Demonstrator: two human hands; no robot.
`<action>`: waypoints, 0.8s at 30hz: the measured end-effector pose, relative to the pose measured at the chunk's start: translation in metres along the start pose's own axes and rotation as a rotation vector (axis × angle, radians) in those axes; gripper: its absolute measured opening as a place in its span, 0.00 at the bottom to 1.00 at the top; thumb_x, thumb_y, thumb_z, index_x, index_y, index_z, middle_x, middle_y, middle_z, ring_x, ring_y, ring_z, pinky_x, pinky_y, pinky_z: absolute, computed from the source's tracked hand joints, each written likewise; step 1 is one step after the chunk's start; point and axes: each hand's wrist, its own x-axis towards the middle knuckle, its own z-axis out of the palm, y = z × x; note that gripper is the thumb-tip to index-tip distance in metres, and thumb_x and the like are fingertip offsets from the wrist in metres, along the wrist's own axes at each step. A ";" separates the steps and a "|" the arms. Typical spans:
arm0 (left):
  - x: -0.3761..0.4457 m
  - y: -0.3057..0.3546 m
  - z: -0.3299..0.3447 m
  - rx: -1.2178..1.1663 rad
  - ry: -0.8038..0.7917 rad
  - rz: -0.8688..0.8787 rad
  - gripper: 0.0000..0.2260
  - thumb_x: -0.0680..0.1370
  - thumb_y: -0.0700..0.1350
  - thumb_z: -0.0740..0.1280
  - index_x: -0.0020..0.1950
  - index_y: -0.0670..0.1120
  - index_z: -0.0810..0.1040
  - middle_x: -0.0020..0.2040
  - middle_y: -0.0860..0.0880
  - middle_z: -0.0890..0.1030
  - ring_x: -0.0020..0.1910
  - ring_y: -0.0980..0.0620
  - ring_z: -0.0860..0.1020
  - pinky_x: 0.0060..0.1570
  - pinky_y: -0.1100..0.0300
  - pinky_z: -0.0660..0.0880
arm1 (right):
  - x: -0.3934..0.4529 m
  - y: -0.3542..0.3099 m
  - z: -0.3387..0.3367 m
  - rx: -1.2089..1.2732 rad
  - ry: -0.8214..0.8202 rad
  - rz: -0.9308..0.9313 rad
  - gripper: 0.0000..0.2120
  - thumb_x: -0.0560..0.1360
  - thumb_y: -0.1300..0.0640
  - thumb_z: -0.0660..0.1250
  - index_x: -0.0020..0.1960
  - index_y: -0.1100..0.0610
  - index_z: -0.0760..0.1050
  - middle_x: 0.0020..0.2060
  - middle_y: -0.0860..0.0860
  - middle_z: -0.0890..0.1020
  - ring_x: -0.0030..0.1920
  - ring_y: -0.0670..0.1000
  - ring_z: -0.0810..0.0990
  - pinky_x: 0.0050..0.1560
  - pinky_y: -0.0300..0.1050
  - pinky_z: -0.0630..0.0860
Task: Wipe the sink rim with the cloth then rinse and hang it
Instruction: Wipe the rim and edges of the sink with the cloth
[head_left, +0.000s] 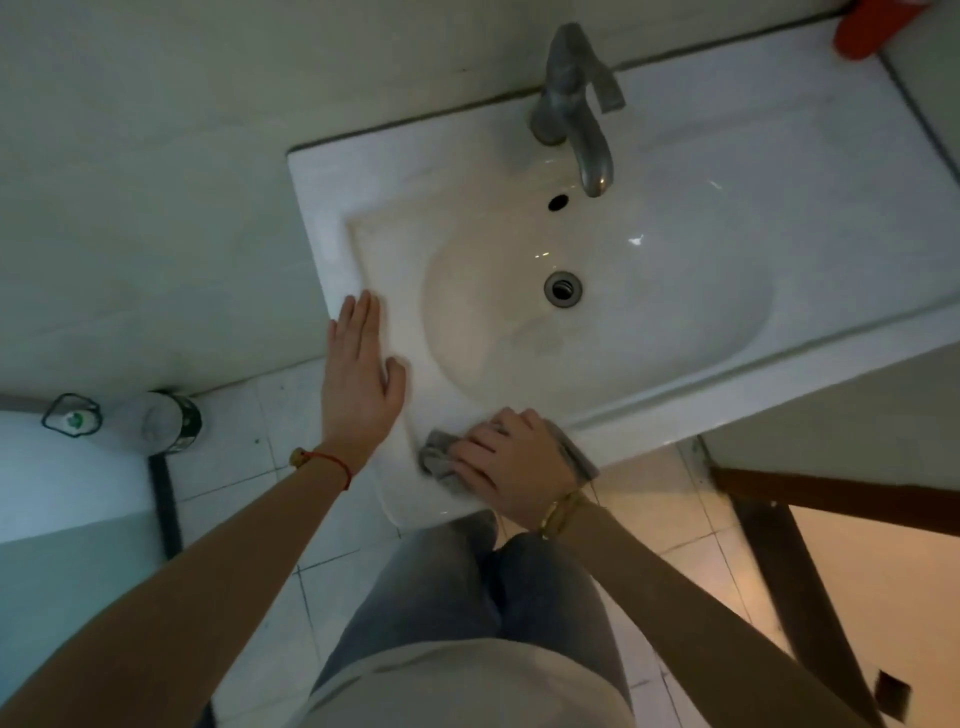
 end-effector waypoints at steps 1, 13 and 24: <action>0.000 0.000 -0.001 0.009 -0.004 -0.005 0.28 0.80 0.44 0.54 0.79 0.37 0.55 0.80 0.41 0.57 0.80 0.45 0.51 0.80 0.48 0.47 | 0.006 0.001 0.000 0.040 -0.027 -0.050 0.10 0.79 0.48 0.60 0.50 0.49 0.78 0.45 0.48 0.82 0.44 0.55 0.75 0.43 0.51 0.71; 0.017 0.006 -0.002 0.051 0.076 -0.232 0.33 0.79 0.49 0.59 0.80 0.38 0.52 0.81 0.41 0.54 0.80 0.45 0.50 0.79 0.49 0.52 | 0.171 0.131 -0.052 -0.070 0.351 0.013 0.16 0.80 0.49 0.57 0.63 0.52 0.75 0.49 0.55 0.79 0.46 0.60 0.73 0.44 0.53 0.72; 0.063 0.008 0.014 0.090 0.223 -0.405 0.30 0.81 0.44 0.60 0.79 0.36 0.53 0.80 0.39 0.56 0.80 0.44 0.53 0.79 0.53 0.49 | 0.282 0.162 -0.032 -0.286 0.291 -0.139 0.20 0.79 0.46 0.54 0.69 0.49 0.69 0.60 0.56 0.77 0.53 0.63 0.74 0.56 0.55 0.69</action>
